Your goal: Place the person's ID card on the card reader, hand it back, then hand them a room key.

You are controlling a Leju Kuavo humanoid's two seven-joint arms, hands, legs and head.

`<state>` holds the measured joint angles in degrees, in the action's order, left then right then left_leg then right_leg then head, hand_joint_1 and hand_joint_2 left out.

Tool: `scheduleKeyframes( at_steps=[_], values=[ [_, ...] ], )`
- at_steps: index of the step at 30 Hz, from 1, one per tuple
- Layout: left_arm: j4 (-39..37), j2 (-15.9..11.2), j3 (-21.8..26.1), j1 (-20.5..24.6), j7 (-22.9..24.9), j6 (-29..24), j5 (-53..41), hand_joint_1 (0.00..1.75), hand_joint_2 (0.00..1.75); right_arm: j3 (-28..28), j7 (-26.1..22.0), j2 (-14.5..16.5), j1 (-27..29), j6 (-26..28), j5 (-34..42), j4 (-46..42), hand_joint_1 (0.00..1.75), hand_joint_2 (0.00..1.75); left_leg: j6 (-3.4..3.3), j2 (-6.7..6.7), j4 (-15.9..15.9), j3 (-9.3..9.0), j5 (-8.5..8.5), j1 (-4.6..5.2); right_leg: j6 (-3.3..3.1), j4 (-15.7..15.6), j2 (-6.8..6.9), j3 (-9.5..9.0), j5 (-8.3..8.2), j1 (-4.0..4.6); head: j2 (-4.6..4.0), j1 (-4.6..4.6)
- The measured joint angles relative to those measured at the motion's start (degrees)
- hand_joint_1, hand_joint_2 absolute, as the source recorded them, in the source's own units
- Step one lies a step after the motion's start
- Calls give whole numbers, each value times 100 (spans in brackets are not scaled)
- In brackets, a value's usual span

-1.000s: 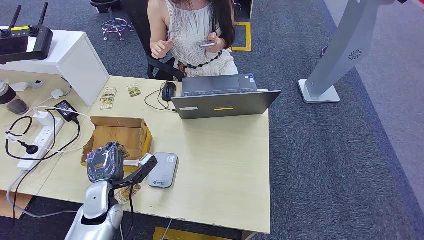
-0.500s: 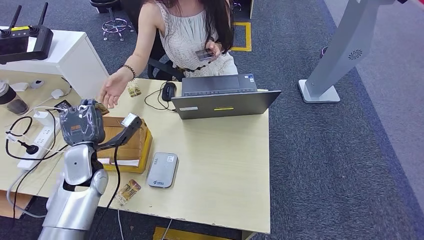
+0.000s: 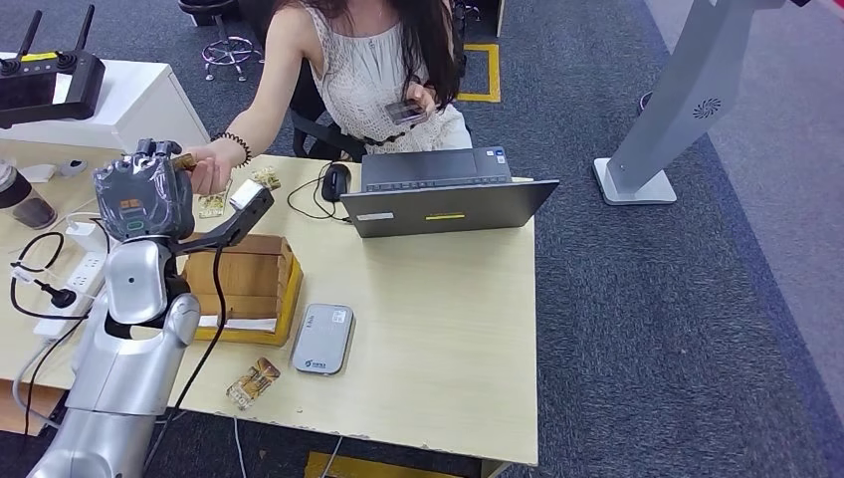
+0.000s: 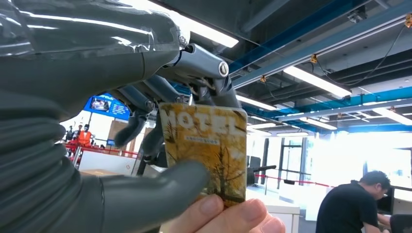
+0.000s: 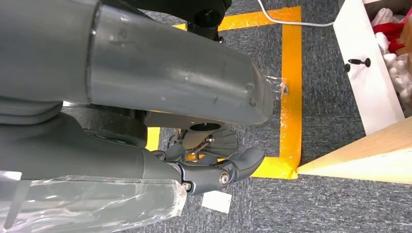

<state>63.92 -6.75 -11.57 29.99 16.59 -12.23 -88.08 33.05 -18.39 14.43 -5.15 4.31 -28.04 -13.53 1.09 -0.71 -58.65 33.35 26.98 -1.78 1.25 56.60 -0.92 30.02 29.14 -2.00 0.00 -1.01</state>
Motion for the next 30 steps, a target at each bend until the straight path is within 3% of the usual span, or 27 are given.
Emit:
scheduleKeyframes(
  at_steps=[5, 10, 14, 19, 22, 24, 26, 30],
  values=[
    [4, 57, 16, -36, -168, -141, 3, 0, 175, 24, -8, 0, -14, 5, 10, 0, 0, 0, 0, 0, 0, 1, 0, 0, 0, 0, 0, -2, 0, 0, 0, 1],
    [432, 189, 207, -471, -1085, -336, 633, 0, 175, 125, -22, 0, -7, 51, 124, 1, 0, 0, 0, 3, 0, 3, 3, 1, 0, -1, -4, -1, 0, -1, 0, 1],
    [1603, 270, 376, -1402, -2193, -362, 2063, 0, 175, 289, -111, -8, 27, 56, 304, 2, 0, 0, 1, 13, 1, 8, 13, 2, 2, -2, -16, 4, 5, -1, 0, 3],
    [3319, 344, 727, -3115, -3873, -576, 4296, 0, 175, 580, -193, -39, 82, 283, 553, 2, 0, 0, 2, 32, 3, 9, 32, 2, 1, -3, -29, 13, 23, -1, 0, 4],
    [3867, 587, 1148, -3942, -4908, -547, 5291, 0, 175, 781, -239, -52, 119, 447, 687, 2, 0, 0, 2, 16, 4, 9, 35, 2, 3, -5, -10, 5, 33, -1, 0, 4],
    [3987, 901, 1651, -4364, -5407, -185, 5750, 0, 87, 930, -288, -55, 135, 480, 769, 2, 0, 0, 2, 13, 4, 7, 37, 1, 3, -6, -5, 7, 35, -1, 0, 0],
    [3867, 1232, 2296, -4537, -5598, 344, 6023, 0, 0, 1067, -321, -55, 146, 506, 822, 2, 0, 0, 2, 7, 4, 6, 38, 1, 6, -8, 5, 9, 37, -1, 0, 0],
    [2539, 1503, 3676, -4362, -5387, 1707, 6293, 0, 0, 1213, -166, -57, 167, 562, 687, 2, 0, 0, 3, 8, 11, -10, 38, 2, 7, -6, 4, -7, 38, -1, 0, 1]
  ],
)
